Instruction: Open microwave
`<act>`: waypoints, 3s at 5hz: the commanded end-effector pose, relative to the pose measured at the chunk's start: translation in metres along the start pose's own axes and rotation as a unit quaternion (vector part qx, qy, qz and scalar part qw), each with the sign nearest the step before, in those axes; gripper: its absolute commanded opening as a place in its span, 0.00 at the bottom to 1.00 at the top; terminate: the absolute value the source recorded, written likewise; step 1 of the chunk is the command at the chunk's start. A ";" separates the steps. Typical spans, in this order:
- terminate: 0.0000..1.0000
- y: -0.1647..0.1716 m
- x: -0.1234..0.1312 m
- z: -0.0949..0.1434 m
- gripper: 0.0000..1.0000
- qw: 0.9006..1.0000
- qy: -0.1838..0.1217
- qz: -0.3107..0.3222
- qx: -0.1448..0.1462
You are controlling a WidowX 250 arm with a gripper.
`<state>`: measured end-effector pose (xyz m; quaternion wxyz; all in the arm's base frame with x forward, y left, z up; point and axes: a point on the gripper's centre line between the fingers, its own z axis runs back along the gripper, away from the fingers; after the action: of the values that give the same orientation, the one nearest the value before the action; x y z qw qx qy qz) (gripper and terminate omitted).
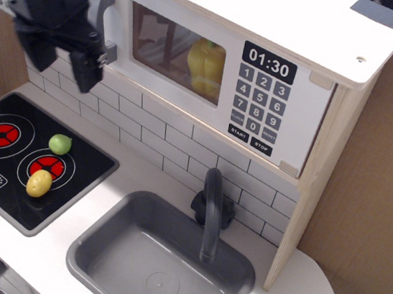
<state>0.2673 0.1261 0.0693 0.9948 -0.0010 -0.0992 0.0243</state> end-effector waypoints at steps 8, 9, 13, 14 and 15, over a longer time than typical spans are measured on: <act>0.00 0.009 0.050 0.023 0.00 0.994 -0.083 -0.041 -0.052; 0.00 0.008 0.029 0.028 0.00 0.994 -0.081 -0.047 -0.056; 0.00 -0.029 -0.052 0.093 1.00 0.992 0.012 -0.042 -0.116; 0.00 -0.037 -0.026 0.114 1.00 0.992 0.011 0.017 -0.123; 0.00 -0.035 0.009 0.128 1.00 0.984 0.014 0.076 -0.160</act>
<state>0.2489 0.0871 0.1789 0.9773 -0.1766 -0.0688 0.0944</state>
